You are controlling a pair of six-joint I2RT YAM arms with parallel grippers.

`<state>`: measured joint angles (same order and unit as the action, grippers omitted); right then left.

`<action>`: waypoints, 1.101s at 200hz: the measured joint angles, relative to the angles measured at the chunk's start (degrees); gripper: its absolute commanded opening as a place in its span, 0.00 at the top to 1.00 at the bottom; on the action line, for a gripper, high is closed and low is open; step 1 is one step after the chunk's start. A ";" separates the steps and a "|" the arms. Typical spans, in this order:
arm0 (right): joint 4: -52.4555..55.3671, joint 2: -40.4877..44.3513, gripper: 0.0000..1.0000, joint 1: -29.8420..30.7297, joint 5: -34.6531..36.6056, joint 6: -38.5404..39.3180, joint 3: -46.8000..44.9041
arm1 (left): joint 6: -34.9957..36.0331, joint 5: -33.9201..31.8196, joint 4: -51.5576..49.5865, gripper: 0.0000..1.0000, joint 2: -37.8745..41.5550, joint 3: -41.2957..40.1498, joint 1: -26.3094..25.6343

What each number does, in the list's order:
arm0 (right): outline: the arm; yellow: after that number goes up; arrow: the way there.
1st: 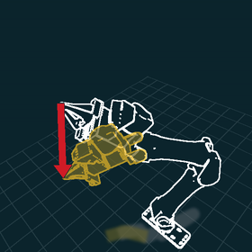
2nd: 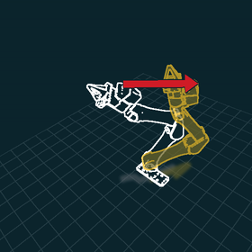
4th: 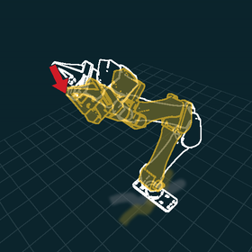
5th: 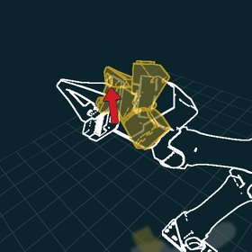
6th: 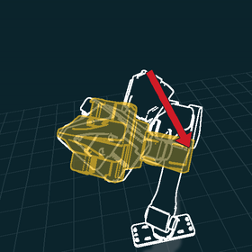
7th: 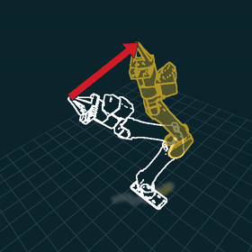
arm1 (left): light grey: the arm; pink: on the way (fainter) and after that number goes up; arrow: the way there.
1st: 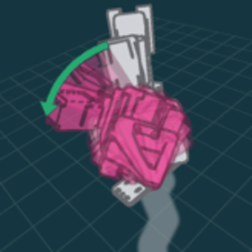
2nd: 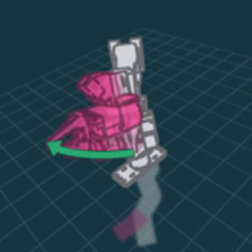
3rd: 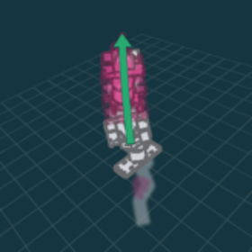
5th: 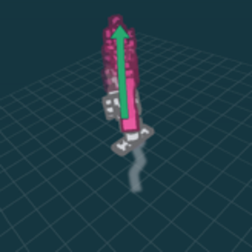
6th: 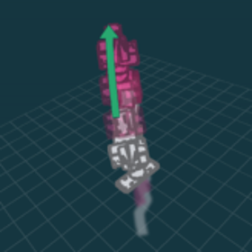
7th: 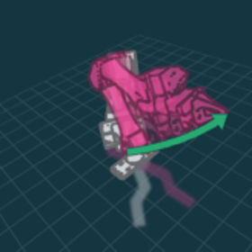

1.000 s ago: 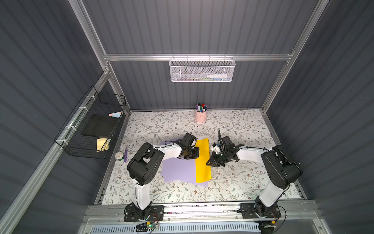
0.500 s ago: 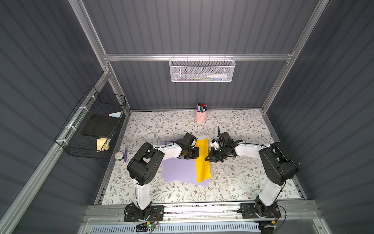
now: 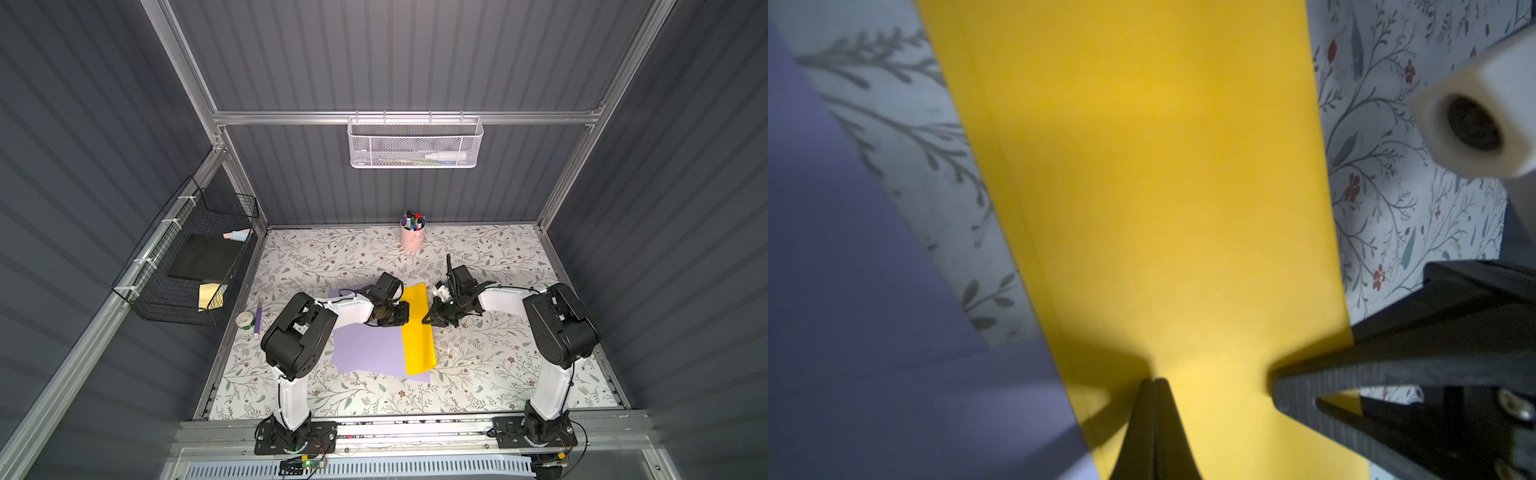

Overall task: Fold the rectangular paper in half along the long edge
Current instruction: Pick up the paper from the paper.

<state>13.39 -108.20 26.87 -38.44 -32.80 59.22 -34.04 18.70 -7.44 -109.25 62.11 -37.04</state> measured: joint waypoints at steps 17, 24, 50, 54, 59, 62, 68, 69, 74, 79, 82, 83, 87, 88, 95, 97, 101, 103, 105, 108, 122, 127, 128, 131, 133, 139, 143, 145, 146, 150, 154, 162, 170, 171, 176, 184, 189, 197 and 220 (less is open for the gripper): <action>0.07 -0.31 0.80 -0.46 0.15 0.28 0.66 | 0.02 0.00 0.00 1.00 0.00 0.00 0.00; 0.07 -0.37 0.96 -0.66 0.17 0.37 1.01 | 0.02 0.00 0.00 1.00 0.00 0.00 0.00; 0.02 -0.39 0.93 -1.01 -0.02 0.90 2.16 | 0.02 0.00 0.02 1.00 0.00 0.00 0.00; 0.15 -0.50 0.80 -1.01 -0.09 0.87 2.43 | 0.02 0.00 0.04 1.00 0.00 0.00 0.00; 0.31 -0.70 0.69 -1.01 -0.15 0.74 2.82 | 0.02 0.00 0.04 1.00 0.00 0.00 0.00; 0.39 -0.79 0.67 -1.03 -0.20 0.79 3.02 | 0.02 0.00 0.04 1.00 0.00 0.00 0.00; 0.48 -1.22 0.71 -1.07 -0.11 0.85 3.69 | 0.02 0.00 0.04 1.00 0.00 0.00 0.00; 0.48 -1.29 0.72 -1.09 -0.11 0.85 3.78 | 0.02 0.00 0.04 1.00 0.00 0.00 0.00; 0.37 -1.77 0.82 -1.20 -0.17 1.07 4.35 | 0.02 0.00 0.04 1.00 0.00 0.00 0.00; 0.26 -2.29 0.94 -1.36 -0.15 1.44 5.05 | 0.02 -0.02 0.04 1.00 0.00 0.00 0.00; 0.13 -2.62 0.99 -1.42 -0.15 0.98 5.38 | 0.02 0.00 0.04 1.00 0.00 0.00 0.00; 0.15 -2.69 1.00 -1.42 -0.09 0.92 5.46 | 0.02 0.00 0.04 1.00 0.00 0.00 0.00; 0.04 -3.04 1.00 -1.53 -0.26 1.31 5.88 | 0.02 -0.02 0.04 1.00 0.00 0.00 0.00; 0.00 -3.10 1.00 -1.55 -0.28 1.18 5.95 | 0.04 0.00 0.04 1.00 0.00 0.00 0.00; 0.07 -3.69 0.98 -1.73 -0.50 0.96 6.51 | 0.04 -0.02 0.04 1.00 0.00 0.00 0.00; 0.04 -3.80 0.94 -1.73 -0.48 1.03 6.58 | 0.04 -0.02 0.04 1.00 0.00 0.00 0.00; 0.02 -4.04 0.84 -1.77 -0.55 1.01 6.69 | 0.04 -0.02 0.04 1.00 0.00 0.00 0.00; 0.04 -4.17 0.81 -1.77 -0.55 1.01 6.73 | 0.04 -0.02 0.04 1.00 0.00 0.00 0.00; 0.07 -4.28 0.80 -1.77 -0.55 0.92 6.80 | 0.04 -0.02 0.04 1.00 0.00 0.00 0.00; 0.13 -4.44 0.81 -1.77 -0.55 1.01 6.86 | 0.04 -0.02 0.04 1.00 0.00 0.00 0.00; 0.35 -5.03 0.96 -1.77 -0.50 1.07 7.37 | 0.04 -0.02 0.04 1.00 0.00 0.00 0.00; 0.33 -5.09 1.00 -1.77 -0.46 1.44 7.45 | 0.04 -0.02 0.02 1.00 0.00 0.00 0.00; 0.33 -5.09 1.00 -1.77 -0.48 1.25 7.45 | 0.07 -0.02 0.04 1.00 0.00 0.00 0.00; 0.42 -5.09 1.00 -1.79 -0.44 1.09 7.48 | 0.07 -0.02 0.04 1.00 0.00 0.00 0.00; 0.33 -5.09 1.00 -1.79 -0.46 1.46 7.50 | 0.07 -0.02 0.04 1.00 0.00 0.00 0.00; 0.33 -5.07 1.00 -1.81 -0.52 1.20 7.50 | 0.11 -0.02 0.04 1.00 0.00 0.00 0.00; 0.37 -5.07 1.00 -1.81 -0.48 1.14 7.50 | 0.15 -0.02 0.04 1.00 0.00 0.00 0.00; 0.31 -5.07 1.00 -1.81 -0.52 1.20 7.50 | 0.17 -0.02 0.04 1.00 0.00 0.00 0.00; 0.31 -5.07 1.00 -1.81 -0.55 1.22 7.48 | 0.17 -0.02 0.04 1.00 0.00 0.00 0.00; 0.33 -5.07 1.00 -1.84 -0.52 1.20 7.48 | 0.20 -0.02 0.04 1.00 0.00 0.00 0.00; 0.28 -5.07 1.00 -1.84 -0.50 1.20 7.41 | 0.20 -0.02 0.02 1.00 0.00 0.00 0.00; 0.11 -4.98 1.00 -1.88 -0.52 1.22 7.28 | 0.20 -0.04 0.00 1.00 0.00 0.04 0.00; -0.15 -4.79 1.00 -1.92 -0.50 1.18 6.84 | 0.22 -0.11 -0.04 0.98 0.00 0.09 0.00; -0.17 -4.74 1.00 -1.95 -0.50 1.18 6.80 | 0.22 -0.11 -0.07 0.98 0.02 0.09 0.00; -0.33 -4.50 1.00 -2.01 -0.50 1.16 6.45 | 0.22 -0.20 -0.07 0.85 0.07 0.11 0.00; -0.59 -4.04 1.00 -2.05 -0.48 1.11 5.81 | 0.46 -0.31 0.07 0.47 0.20 0.11 0.00; -0.85 -3.67 1.00 -2.08 -0.46 1.07 5.33 | 0.46 0.00 0.33 0.33 0.35 0.20 0.00; -1.38 -3.04 1.00 -2.10 -0.39 1.01 4.76 | 0.61 -0.59 0.37 0.12 1.03 0.37 -0.39; -1.86 -0.74 1.00 -3.15 -0.57 0.85 3.43 | 0.79 -4.11 -1.79 0.01 3.34 0.90 -0.68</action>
<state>11.53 -108.95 23.73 -39.00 -31.94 62.65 -33.26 14.59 -9.23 -105.91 63.00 -37.71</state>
